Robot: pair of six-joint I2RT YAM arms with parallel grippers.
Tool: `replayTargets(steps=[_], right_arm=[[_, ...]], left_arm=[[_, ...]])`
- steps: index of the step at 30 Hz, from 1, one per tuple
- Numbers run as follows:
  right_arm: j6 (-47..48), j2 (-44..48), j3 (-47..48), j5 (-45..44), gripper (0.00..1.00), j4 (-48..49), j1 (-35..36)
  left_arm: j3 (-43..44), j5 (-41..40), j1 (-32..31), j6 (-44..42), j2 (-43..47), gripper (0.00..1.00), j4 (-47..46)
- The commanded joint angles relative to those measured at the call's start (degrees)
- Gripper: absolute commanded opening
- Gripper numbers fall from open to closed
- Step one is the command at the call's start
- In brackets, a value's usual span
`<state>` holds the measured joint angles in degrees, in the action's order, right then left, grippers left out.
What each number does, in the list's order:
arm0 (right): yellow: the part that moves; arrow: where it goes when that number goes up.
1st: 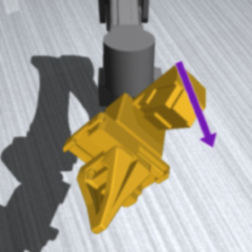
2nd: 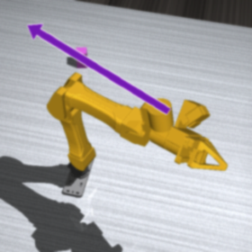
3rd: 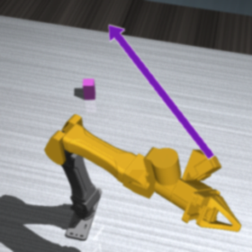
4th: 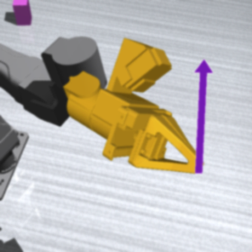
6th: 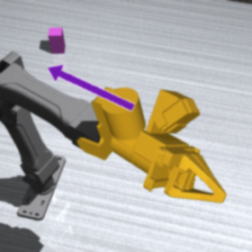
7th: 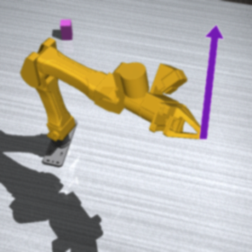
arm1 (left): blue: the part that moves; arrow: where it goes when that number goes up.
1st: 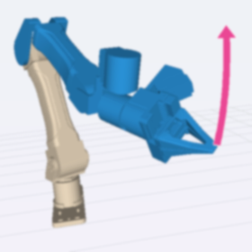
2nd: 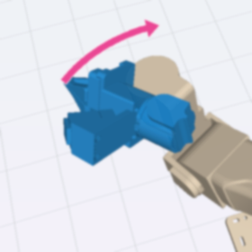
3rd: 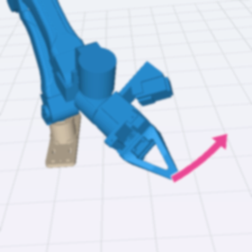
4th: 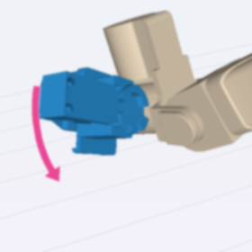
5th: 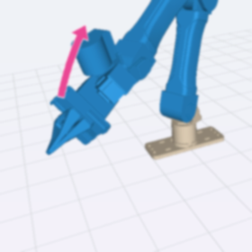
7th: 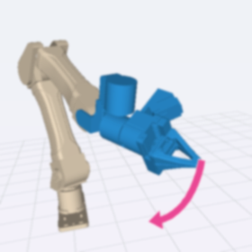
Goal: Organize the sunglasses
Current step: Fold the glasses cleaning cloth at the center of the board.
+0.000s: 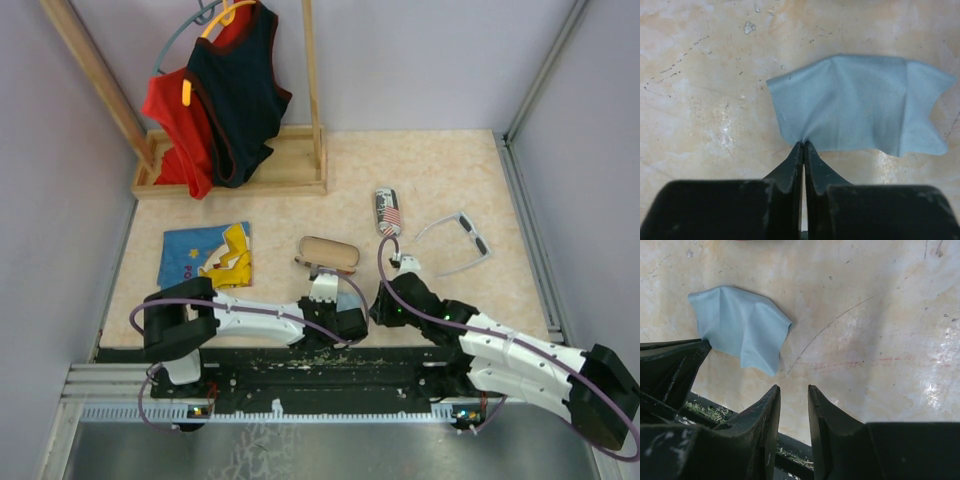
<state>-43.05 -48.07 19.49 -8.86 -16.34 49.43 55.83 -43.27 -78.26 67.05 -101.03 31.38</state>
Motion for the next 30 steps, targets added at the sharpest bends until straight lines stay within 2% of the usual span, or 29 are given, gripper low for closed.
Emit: replayTargets(steps=[1, 4, 11, 16, 25, 30], right_arm=[[-1.31, 1.61, 0.71, 2.27, 0.3, 2.84, -0.38], [-4.46, 1.69, -0.68, 4.11, 0.32, 6.31, -0.37], [-14.21, 0.37, -5.53, 4.69, 0.4, 14.76, -0.36], [-19.26, 2.18, -6.49, 1.77, 0.45, 12.46, -0.37], [-30.18, 5.05, -13.16, 2.57, 0.45, 17.2, -0.33], [-32.64, 3.81, -14.36, 3.85, 0.44, 20.57, -0.39]], left_arm=[[-4.02, 4.44, 0.65, 1.12, -1.26, 0.04, 1.46], [-4.86, 5.19, 0.57, -0.19, 0.21, 0.01, -0.09], [-5.54, 6.12, -0.37, -1.03, 1.54, 0.01, -2.0], [-5.38, 6.26, -1.03, -1.11, 1.67, 0.01, -2.2], [-6.2, 6.4, -2.5, -0.27, 2.82, 0.01, -2.29], [-6.37, 6.26, -2.77, -0.57, 3.25, 0.01, -2.8]])
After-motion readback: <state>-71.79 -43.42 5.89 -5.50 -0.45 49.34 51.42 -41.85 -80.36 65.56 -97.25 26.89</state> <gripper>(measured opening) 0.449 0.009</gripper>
